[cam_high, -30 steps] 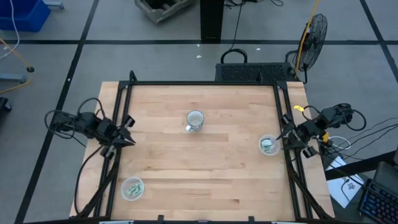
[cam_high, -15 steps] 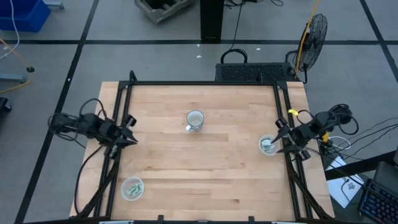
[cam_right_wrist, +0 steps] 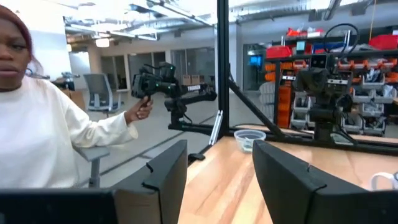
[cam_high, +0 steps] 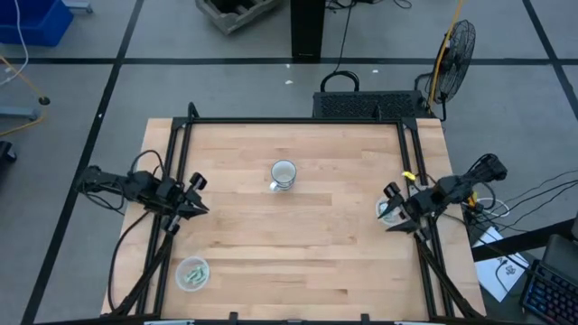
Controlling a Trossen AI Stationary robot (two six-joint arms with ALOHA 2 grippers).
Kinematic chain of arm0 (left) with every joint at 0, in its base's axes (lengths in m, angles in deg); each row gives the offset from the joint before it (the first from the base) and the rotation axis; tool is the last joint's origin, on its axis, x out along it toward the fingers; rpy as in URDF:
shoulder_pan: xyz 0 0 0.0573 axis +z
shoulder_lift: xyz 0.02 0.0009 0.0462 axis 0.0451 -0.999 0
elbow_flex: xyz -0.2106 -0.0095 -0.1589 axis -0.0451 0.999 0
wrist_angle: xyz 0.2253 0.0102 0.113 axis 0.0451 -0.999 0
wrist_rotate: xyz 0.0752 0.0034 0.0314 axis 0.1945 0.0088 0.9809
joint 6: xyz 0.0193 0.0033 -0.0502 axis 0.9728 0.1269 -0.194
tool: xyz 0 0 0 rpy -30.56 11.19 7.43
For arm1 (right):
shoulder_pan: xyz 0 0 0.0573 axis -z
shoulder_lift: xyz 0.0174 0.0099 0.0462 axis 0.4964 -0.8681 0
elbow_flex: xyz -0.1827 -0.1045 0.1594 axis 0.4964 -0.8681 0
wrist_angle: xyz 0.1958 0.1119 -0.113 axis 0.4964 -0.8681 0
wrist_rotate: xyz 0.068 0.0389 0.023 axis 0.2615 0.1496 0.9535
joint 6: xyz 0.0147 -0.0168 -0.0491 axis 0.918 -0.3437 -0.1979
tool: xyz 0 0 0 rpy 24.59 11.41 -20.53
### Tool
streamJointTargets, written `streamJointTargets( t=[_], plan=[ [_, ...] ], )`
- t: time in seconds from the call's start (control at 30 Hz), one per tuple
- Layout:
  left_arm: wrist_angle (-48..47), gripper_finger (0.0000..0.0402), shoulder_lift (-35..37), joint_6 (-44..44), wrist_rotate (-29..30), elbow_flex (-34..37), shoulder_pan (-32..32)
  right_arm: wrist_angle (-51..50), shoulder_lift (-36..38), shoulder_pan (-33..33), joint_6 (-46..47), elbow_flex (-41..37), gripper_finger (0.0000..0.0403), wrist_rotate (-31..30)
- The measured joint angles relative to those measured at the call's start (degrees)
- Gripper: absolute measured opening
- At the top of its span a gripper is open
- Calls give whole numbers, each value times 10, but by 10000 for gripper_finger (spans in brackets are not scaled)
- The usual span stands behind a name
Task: Pick and place Stevia / Truvia into bins
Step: Return to Home Position
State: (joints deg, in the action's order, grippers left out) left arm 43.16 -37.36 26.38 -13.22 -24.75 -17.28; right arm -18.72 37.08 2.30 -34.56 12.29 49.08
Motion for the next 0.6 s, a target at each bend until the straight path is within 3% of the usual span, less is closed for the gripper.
streamJointTargets(
  t=[0.23, 0.6],
  plan=[
    [-17, 31, 0, 7, 0, 0, 0, 132, 0, 0, 3, -79, 178, 2],
    [-56, 31, 0, 46, 23, 0, 0, 88, -2, 0, 9, -80, 177, -1]
  ],
)
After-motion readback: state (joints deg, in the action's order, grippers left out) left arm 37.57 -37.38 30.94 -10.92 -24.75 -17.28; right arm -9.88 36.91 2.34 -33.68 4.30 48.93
